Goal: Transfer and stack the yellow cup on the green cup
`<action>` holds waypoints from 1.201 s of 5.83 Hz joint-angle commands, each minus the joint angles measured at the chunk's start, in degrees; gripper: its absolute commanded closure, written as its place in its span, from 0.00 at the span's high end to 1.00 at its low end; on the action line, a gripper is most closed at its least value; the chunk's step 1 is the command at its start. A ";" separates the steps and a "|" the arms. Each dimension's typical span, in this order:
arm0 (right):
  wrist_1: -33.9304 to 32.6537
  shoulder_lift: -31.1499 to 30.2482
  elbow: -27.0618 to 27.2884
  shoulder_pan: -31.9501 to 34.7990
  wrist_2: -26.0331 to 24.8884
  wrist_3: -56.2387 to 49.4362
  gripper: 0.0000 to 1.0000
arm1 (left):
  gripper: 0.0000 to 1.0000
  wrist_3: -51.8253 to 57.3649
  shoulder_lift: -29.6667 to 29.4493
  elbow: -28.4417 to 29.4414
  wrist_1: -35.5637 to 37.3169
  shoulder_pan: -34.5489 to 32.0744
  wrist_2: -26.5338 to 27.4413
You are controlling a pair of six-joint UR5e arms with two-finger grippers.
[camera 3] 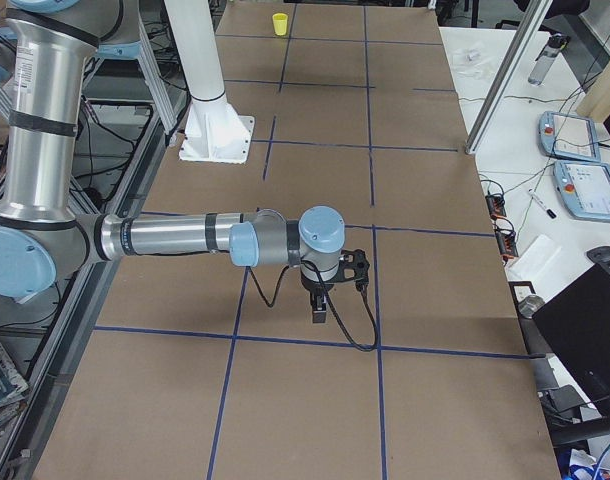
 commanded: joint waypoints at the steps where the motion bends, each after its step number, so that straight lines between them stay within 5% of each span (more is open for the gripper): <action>1: 0.00 0.06 0.12 0.03 0.00 0.00 1.00 | 1.00 -0.13 -3.87 -1.91 -0.36 0.03 0.32; 3: 0.00 0.06 0.12 0.03 0.00 0.00 1.00 | 1.00 -1.18 -3.72 -6.81 -1.15 -0.06 0.32; 5: 0.00 0.06 0.03 0.03 0.00 0.00 1.00 | 1.00 -11.75 -3.10 -9.81 -9.91 0.46 2.16; 7: 0.00 -0.02 -0.14 -0.05 0.00 -0.09 1.00 | 1.00 -30.09 0.31 -18.84 -10.03 10.51 12.93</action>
